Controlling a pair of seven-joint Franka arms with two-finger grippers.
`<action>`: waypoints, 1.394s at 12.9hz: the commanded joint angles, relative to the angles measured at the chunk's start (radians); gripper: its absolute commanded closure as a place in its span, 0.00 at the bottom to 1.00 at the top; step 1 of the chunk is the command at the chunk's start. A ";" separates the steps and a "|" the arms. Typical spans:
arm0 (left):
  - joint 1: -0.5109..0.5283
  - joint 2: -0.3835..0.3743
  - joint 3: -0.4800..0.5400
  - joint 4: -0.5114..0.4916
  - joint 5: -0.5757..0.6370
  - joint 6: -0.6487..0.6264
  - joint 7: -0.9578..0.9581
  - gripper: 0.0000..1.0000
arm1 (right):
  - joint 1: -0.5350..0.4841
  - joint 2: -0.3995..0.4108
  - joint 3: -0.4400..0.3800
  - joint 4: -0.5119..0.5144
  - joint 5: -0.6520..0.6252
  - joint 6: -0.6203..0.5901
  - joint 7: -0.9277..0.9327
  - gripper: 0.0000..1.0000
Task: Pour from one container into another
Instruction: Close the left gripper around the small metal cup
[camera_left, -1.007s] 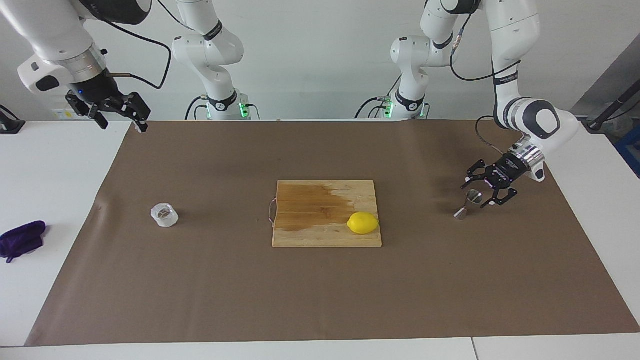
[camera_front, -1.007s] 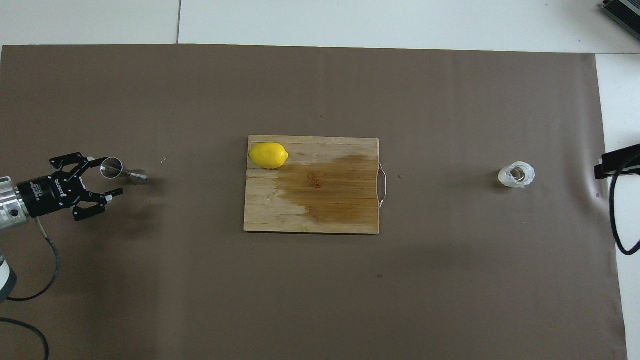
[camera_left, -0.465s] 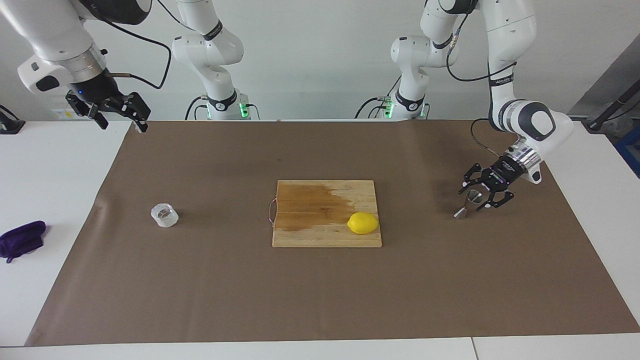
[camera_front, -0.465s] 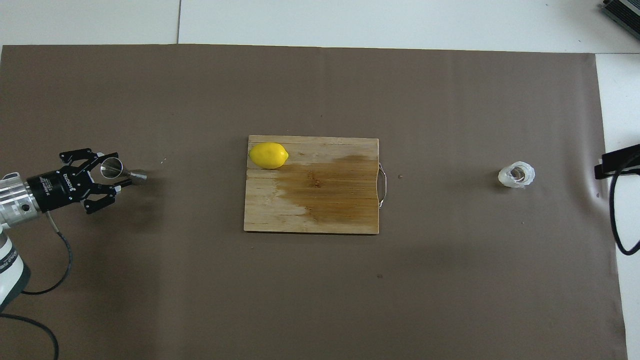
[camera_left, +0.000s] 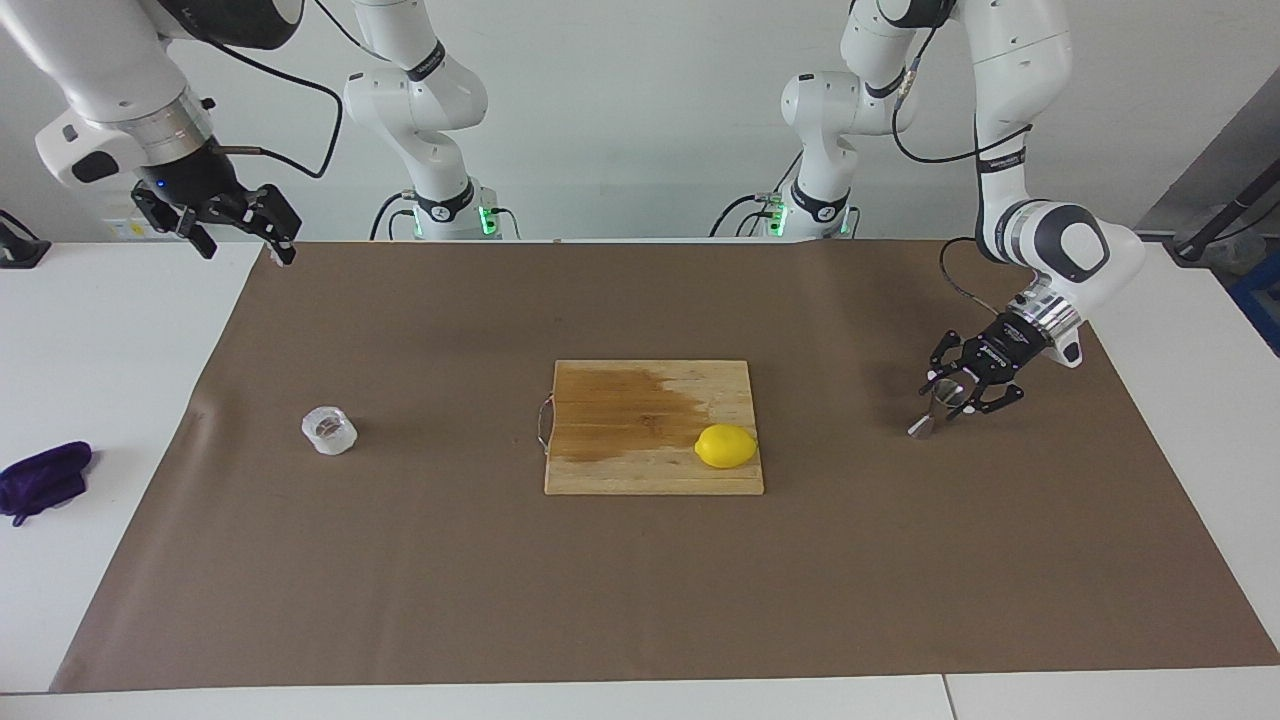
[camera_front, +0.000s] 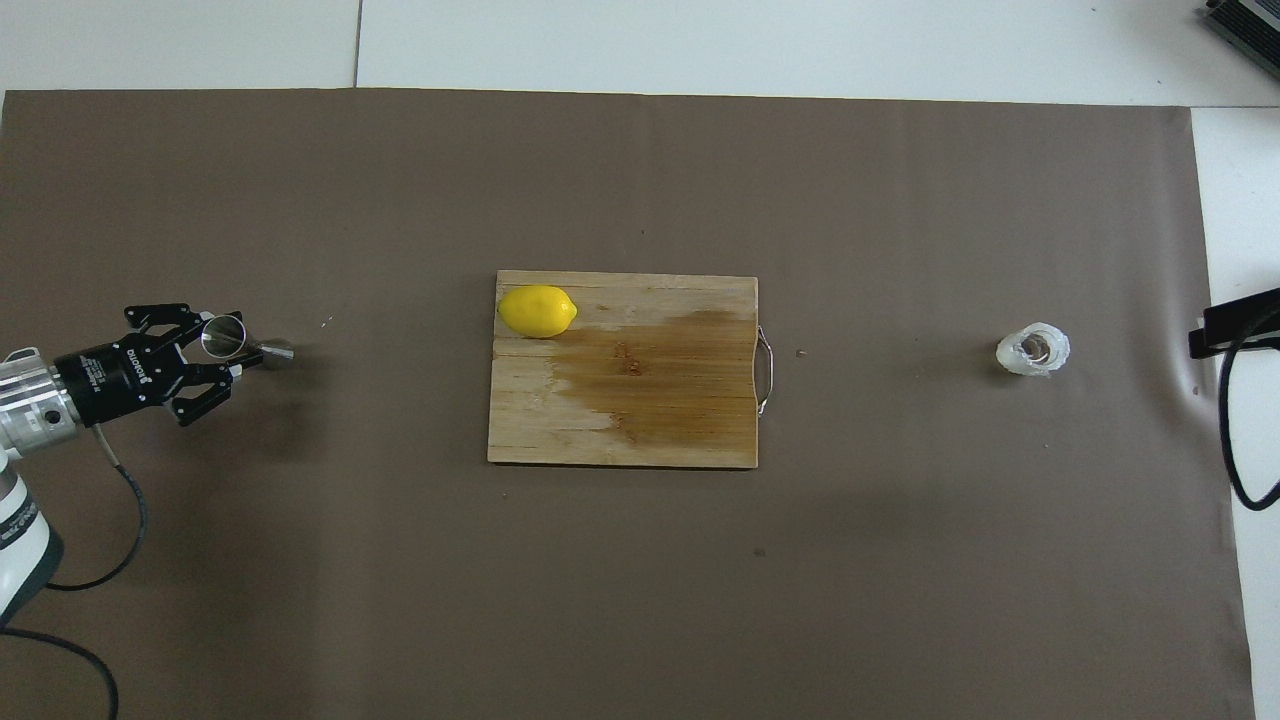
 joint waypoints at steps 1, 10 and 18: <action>-0.011 -0.028 0.003 -0.034 -0.021 0.029 -0.003 0.47 | -0.001 -0.021 0.004 -0.019 -0.001 0.005 0.007 0.00; -0.007 -0.029 0.003 -0.037 -0.021 0.027 -0.003 0.66 | -0.001 -0.021 0.004 -0.021 -0.001 0.003 0.007 0.00; -0.010 -0.031 0.002 -0.023 -0.032 0.023 -0.020 0.76 | -0.001 -0.021 0.004 -0.021 -0.001 0.003 0.007 0.00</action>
